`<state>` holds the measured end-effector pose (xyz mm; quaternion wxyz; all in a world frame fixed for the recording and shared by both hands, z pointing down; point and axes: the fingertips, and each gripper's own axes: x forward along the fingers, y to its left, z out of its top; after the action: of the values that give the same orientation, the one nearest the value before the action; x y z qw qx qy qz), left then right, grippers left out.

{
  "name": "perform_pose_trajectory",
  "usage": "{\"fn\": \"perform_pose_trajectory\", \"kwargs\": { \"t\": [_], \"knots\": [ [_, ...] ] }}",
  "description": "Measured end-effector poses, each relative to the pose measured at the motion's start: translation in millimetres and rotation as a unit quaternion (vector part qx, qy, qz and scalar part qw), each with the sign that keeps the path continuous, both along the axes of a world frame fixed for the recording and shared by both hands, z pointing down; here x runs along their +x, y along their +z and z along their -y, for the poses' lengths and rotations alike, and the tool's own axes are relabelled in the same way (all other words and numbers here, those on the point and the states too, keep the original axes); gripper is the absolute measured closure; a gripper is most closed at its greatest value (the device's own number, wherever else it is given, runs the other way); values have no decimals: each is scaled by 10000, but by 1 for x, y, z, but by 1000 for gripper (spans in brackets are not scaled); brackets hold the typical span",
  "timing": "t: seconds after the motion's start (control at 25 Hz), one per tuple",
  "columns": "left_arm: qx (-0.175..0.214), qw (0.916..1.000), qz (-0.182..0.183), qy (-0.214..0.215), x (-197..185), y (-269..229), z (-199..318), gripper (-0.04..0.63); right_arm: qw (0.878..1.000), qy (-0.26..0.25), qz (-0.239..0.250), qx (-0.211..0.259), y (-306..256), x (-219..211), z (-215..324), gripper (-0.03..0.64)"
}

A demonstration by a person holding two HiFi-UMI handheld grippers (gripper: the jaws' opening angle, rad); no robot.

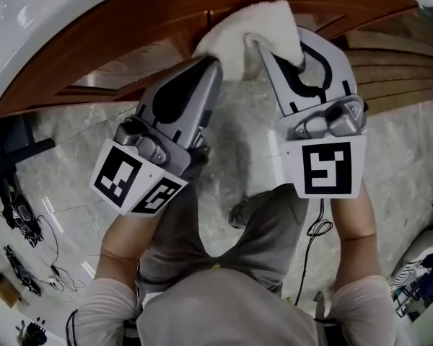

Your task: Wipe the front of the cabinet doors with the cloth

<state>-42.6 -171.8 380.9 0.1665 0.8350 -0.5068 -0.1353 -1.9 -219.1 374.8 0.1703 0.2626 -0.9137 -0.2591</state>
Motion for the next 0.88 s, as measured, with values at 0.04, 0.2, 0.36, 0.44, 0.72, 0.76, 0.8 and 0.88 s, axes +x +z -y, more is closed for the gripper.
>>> {"fn": "perform_pose_trajectory", "kwargs": {
  "t": [0.04,0.2,0.36,0.44,0.72,0.76,0.8,0.88],
  "knots": [
    [34,10000,-18,3,0,4,0,578,10000,-48,-19,74,4,-1,1,546],
    [295,9994,147,35,9,19,0,578,9991,-132,165,375,11,5,4,546],
    [609,9979,236,-19,12,29,-1,578,9970,-163,388,651,15,7,4,546],
    [763,9968,233,-87,12,32,-3,578,9966,-148,502,642,16,5,5,546],
    [1202,9927,129,-10,21,42,-9,578,9935,-59,234,1112,21,14,6,546],
    [1231,9923,125,-4,24,43,-10,578,9933,8,177,1143,23,19,8,546],
    [1252,9921,122,10,27,44,-11,578,9931,80,111,1161,25,25,11,546],
    [1302,9914,130,47,33,45,-14,578,9926,197,-37,1194,29,36,17,546]
  ]
}}
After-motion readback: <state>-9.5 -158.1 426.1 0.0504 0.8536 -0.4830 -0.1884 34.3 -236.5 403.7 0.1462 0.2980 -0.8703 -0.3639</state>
